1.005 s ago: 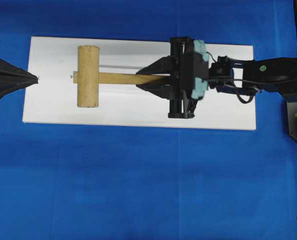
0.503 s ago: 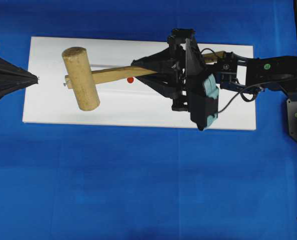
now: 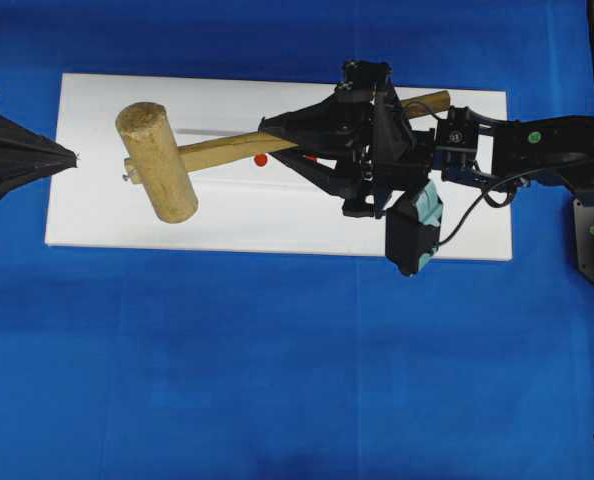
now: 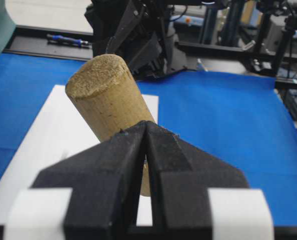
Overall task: Hit the mark with a hammer.
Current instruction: 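Move the left gripper in and grasp the mallet head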
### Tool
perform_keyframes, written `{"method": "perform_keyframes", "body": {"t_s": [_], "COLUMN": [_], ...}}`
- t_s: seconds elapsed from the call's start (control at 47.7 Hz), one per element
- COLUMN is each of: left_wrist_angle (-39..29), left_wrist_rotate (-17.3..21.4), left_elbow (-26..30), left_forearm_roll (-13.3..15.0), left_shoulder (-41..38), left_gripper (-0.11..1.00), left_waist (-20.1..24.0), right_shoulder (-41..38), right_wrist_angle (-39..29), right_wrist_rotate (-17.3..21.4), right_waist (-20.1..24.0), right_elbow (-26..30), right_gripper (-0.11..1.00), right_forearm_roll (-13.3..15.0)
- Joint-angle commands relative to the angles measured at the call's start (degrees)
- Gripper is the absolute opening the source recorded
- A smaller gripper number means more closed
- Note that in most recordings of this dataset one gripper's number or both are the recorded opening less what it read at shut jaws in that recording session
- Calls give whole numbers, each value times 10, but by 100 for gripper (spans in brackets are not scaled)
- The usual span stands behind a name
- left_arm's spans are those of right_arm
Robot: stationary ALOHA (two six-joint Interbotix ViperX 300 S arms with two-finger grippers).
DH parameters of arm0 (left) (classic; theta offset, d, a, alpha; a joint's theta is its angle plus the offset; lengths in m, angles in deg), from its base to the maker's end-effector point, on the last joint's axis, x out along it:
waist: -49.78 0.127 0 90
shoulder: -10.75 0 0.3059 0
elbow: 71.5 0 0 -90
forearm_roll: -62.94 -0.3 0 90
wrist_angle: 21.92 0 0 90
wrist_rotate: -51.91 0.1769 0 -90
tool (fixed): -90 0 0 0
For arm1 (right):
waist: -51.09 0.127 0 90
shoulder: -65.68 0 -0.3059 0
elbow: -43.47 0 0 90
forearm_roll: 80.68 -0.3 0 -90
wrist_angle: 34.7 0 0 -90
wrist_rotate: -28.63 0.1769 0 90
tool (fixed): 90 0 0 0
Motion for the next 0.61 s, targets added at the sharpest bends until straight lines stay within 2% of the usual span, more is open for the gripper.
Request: {"method": "perform_keyframes", "body": {"t_s": [0.0, 0.147, 0.189, 0.272, 0.461, 0.524, 0.587], "left_wrist_angle": [2, 2, 3, 4, 5, 5, 7], "left_wrist_rotate": [-1, -2, -3, -9, -33, -36, -38], "left_elbow": [5, 5, 5, 5, 5, 5, 5], "left_forearm_roll": [1, 1, 1, 2, 3, 2, 3], "left_shoulder": [-3, -4, -4, -4, -9, -12, -16], "left_gripper": [0, 1, 5, 25, 82, 92, 94], "left_waist": [4, 6, 8, 10, 13, 13, 15], "right_shoulder": [17, 17, 17, 17, 17, 17, 17], "right_wrist_angle": [12, 17, 17, 17, 16, 16, 17], "right_wrist_rotate": [2, 2, 2, 2, 2, 2, 2], "right_waist": [2, 2, 2, 2, 2, 2, 2], "right_elbow": [9, 8, 9, 9, 9, 9, 9], "right_gripper": [10, 10, 10, 10, 10, 10, 10], "right_forearm_roll": [-2, -2, -2, -2, -2, -2, -2]}}
